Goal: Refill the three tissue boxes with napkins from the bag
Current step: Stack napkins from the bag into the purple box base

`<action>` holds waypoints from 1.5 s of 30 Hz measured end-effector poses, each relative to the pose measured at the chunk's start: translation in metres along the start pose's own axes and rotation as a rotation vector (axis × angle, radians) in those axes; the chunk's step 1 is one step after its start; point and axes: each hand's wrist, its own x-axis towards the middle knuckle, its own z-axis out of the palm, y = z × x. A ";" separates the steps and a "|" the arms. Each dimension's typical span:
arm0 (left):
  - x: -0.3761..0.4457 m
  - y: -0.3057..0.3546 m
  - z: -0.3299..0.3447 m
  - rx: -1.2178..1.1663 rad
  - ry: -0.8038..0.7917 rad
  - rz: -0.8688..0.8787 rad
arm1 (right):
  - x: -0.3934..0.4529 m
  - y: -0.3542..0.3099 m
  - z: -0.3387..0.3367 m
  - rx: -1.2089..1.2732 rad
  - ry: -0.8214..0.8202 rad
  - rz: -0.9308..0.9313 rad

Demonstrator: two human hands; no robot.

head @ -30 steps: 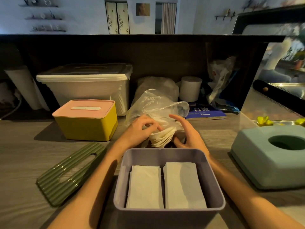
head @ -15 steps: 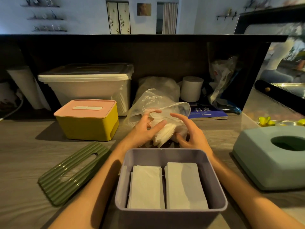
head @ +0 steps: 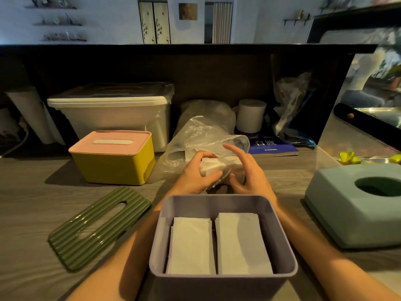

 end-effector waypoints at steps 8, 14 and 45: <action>0.007 0.005 0.018 -0.222 0.253 -0.106 | 0.000 0.003 0.007 -0.100 -0.060 0.005; 0.009 0.009 0.022 -0.362 0.314 -0.149 | 0.000 -0.002 0.009 0.099 -0.029 0.036; 0.005 -0.007 -0.008 0.035 0.123 -0.015 | 0.004 0.006 -0.008 0.106 -0.001 -0.034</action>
